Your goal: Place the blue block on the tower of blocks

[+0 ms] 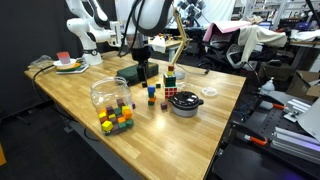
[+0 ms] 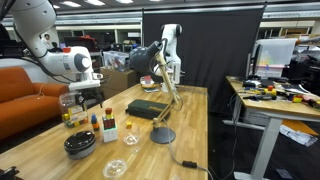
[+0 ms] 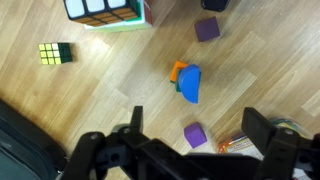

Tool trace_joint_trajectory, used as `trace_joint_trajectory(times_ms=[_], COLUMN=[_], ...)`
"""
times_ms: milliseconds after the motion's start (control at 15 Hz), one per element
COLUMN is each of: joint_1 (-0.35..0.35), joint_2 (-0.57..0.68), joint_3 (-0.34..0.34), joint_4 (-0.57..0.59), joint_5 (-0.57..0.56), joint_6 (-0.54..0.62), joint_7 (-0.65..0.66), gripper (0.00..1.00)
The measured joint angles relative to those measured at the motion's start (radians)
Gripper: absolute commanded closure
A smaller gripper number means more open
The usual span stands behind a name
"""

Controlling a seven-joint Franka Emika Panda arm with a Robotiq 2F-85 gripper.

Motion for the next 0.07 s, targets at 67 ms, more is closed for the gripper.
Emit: trace_joint_trajectory(times_ms=[67], joint_1=[-0.001], joint_2=[0.0], joint_3=[0.0], joint_4=[-0.003], joint_5=[0.0], joint_6=[0.001], joint_7=[0.0], gripper=[0.0])
